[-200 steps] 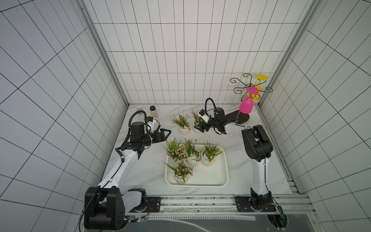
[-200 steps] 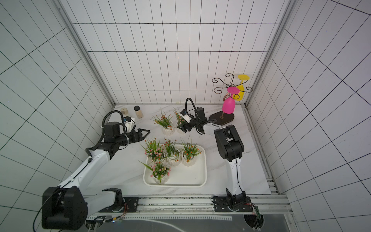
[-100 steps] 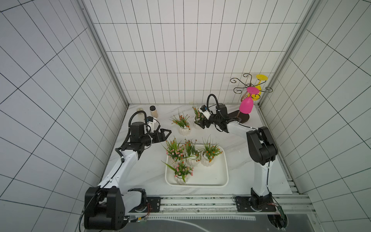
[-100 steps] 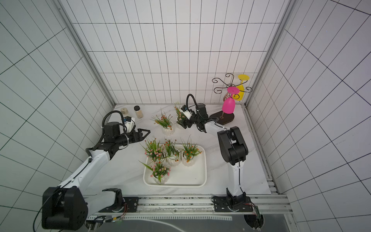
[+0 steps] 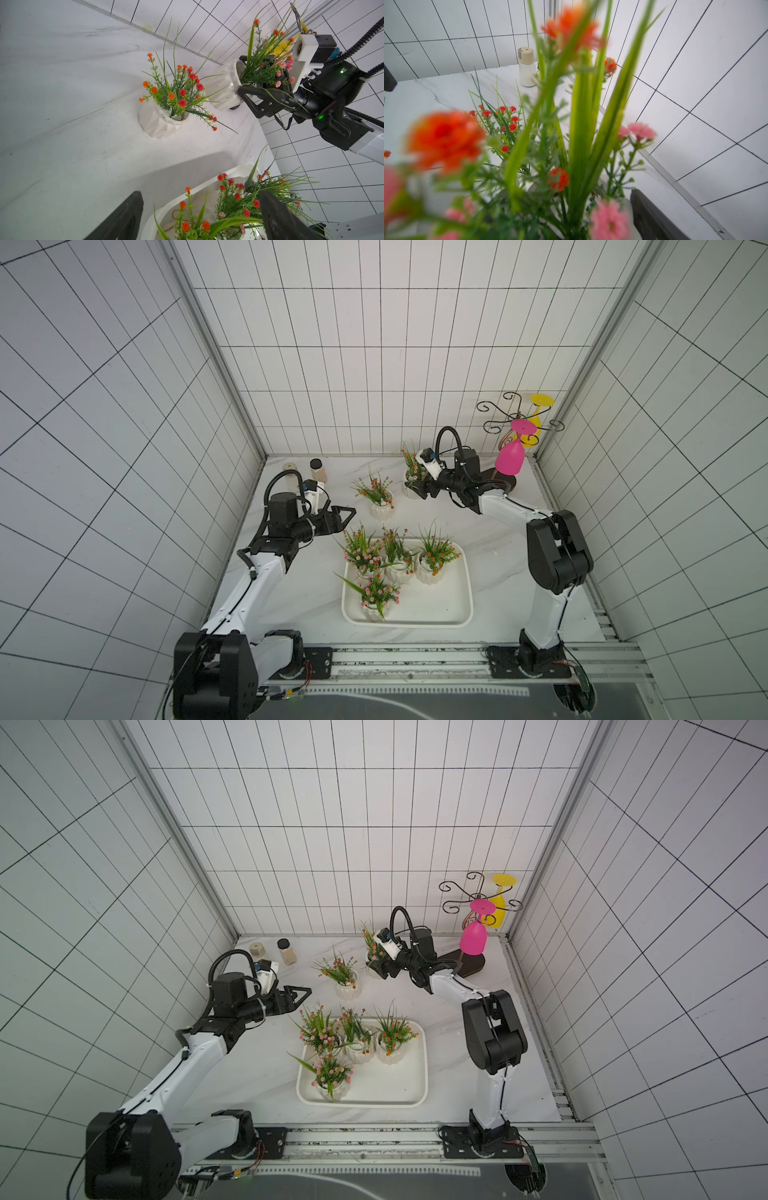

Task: Put the potted gypsophila into the storage box
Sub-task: Pick up the baby's breath potted plant from the center of the board, then place the baby's breath potted plant at the storage box.

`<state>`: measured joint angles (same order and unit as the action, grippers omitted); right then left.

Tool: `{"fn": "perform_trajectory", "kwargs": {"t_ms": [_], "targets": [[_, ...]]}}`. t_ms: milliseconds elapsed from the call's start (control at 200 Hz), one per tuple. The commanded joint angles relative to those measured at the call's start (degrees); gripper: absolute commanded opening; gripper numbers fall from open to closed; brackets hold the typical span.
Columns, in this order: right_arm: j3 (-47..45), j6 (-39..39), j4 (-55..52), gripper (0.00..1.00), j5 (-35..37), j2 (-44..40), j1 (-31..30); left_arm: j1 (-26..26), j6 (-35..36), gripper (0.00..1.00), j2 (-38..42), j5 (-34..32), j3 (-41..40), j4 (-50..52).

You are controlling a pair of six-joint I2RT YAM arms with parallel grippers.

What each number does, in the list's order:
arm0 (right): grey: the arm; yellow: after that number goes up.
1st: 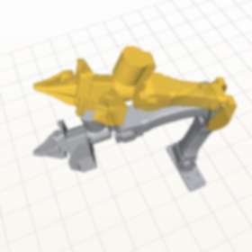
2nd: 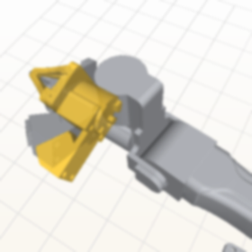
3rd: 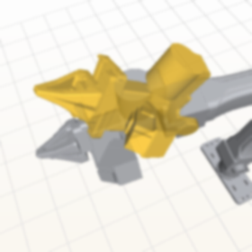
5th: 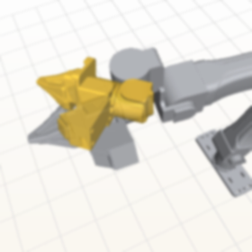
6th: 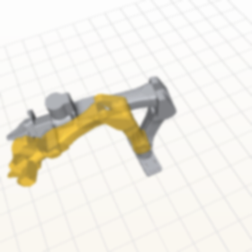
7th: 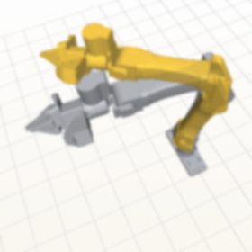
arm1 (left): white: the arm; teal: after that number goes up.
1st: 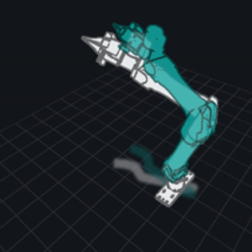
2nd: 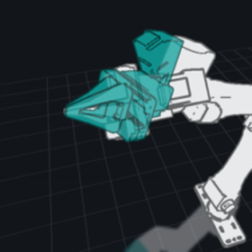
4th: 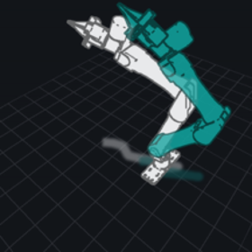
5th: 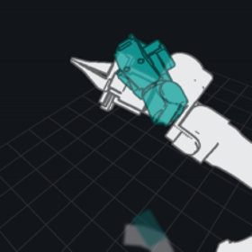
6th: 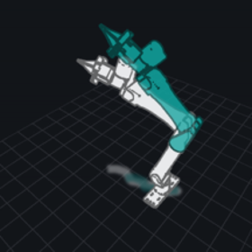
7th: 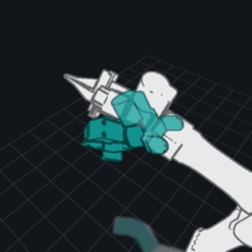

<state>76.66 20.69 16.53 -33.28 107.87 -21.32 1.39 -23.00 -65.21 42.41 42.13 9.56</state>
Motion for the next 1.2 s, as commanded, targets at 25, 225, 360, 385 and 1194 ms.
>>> {"fn": "perform_trajectory", "kwargs": {"t_ms": [25, 225, 360, 385, 1194], "targets": [[-3.6, -0.4, 3.0, 0.81, -0.6, -5.0, -0.3, -0.2, -0.9, 0.87, 1.1, 1.6, -0.8, -3.0], [-5.8, -1.1, 2.3, 0.81, 0.0, -8.4, -0.4, 0.1, -1.5, 0.86, 1.6, 2.4, -1.1, -4.2], [-7.5, -1.7, 2.1, 0.80, 0.1, -10.9, -0.4, 0.8, -1.5, 0.86, 2.1, 2.6, -1.3, -4.6], [-7.8, -1.9, 2.0, 0.80, 0.1, -11.4, -0.4, 0.9, -1.5, 0.86, 2.1, 2.6, -1.3, -4.6], [-17.5, -5.9, -5.9, 0.73, 2.7, -30.8, -3.4, 5.1, -2.2, 0.86, 5.1, 5.7, -2.3, -8.8]]}}
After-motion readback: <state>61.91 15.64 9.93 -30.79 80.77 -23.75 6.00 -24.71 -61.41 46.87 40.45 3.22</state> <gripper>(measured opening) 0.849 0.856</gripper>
